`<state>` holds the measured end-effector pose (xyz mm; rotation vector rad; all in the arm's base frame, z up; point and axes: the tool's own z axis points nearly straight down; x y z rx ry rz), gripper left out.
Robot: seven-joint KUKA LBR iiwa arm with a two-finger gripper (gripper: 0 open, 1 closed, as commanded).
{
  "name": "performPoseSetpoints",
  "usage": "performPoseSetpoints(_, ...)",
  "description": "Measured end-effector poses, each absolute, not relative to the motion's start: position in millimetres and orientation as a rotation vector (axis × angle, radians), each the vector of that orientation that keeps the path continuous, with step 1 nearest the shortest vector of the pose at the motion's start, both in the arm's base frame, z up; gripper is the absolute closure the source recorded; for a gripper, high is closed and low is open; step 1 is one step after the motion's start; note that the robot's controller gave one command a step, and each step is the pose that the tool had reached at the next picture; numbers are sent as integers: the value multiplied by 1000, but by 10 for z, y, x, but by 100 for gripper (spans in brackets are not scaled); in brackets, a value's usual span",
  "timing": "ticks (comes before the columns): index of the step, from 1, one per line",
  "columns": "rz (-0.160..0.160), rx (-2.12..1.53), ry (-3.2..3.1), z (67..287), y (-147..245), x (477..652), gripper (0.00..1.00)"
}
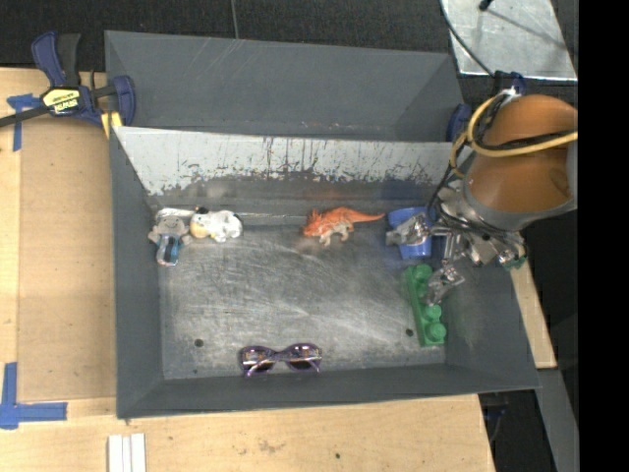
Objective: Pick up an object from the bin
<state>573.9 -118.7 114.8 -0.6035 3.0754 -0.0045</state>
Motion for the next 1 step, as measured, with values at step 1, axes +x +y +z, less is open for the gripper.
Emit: performPoseSetpoints(1, -2, -965, 2987, 1197, -1242, 5725, 0)
